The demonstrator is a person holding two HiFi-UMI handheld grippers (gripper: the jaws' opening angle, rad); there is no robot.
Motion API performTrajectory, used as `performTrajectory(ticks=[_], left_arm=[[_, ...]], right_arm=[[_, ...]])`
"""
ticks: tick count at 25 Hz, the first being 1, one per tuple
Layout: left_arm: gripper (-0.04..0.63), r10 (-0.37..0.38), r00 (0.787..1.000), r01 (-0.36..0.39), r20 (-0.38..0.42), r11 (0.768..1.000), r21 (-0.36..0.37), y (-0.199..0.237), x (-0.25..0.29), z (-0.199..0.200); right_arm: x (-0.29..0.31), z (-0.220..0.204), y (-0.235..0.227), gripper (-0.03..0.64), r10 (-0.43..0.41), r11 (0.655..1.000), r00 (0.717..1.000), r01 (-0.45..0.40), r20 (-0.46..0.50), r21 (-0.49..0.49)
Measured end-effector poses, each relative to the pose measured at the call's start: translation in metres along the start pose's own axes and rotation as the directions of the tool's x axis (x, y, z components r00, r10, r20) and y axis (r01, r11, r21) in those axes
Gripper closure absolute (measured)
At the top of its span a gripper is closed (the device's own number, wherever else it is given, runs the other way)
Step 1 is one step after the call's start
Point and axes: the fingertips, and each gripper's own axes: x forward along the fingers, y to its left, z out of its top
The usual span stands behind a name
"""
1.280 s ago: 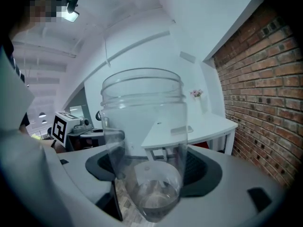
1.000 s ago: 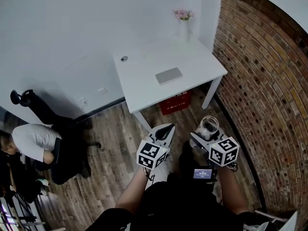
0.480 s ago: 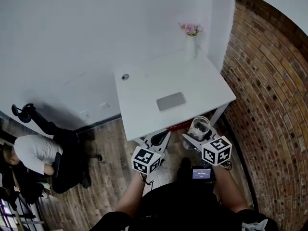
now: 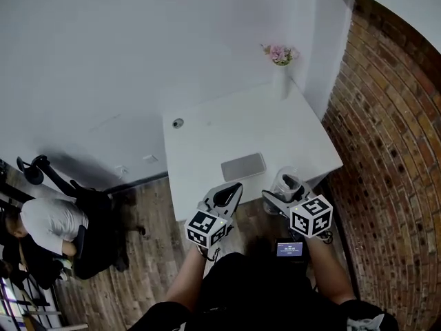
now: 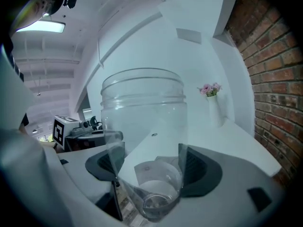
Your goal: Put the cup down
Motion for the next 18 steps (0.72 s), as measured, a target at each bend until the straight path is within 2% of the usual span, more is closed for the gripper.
performTrajectory(ticks=[7, 13, 18], left_arm=[[0.586, 0.019, 1.0, -0.02, -0.02, 0.999, -0.032, 0.019, 0.011, -0.007], [0.586, 0.001, 0.999, -0.003, -0.033, 0.999, -0.033, 0.027, 0.019, -0.006], [0.586, 0.015, 0.999, -0.017, -0.043, 0.999, -0.05, 0.035, 0.015, -0.011]], right_arm=[[0.018, 0.003, -0.01, 0.249, 0.01, 1.0, 1.0, -0.01, -0.017, 0.01], [0.033, 0.014, -0.009, 0.249, 0.021, 1.0, 1.0, -0.021, 0.009, 0.01], [0.049, 0.021, 0.002, 0.249, 0.05, 0.999, 0.999, -0.05, 0.021, 0.004]])
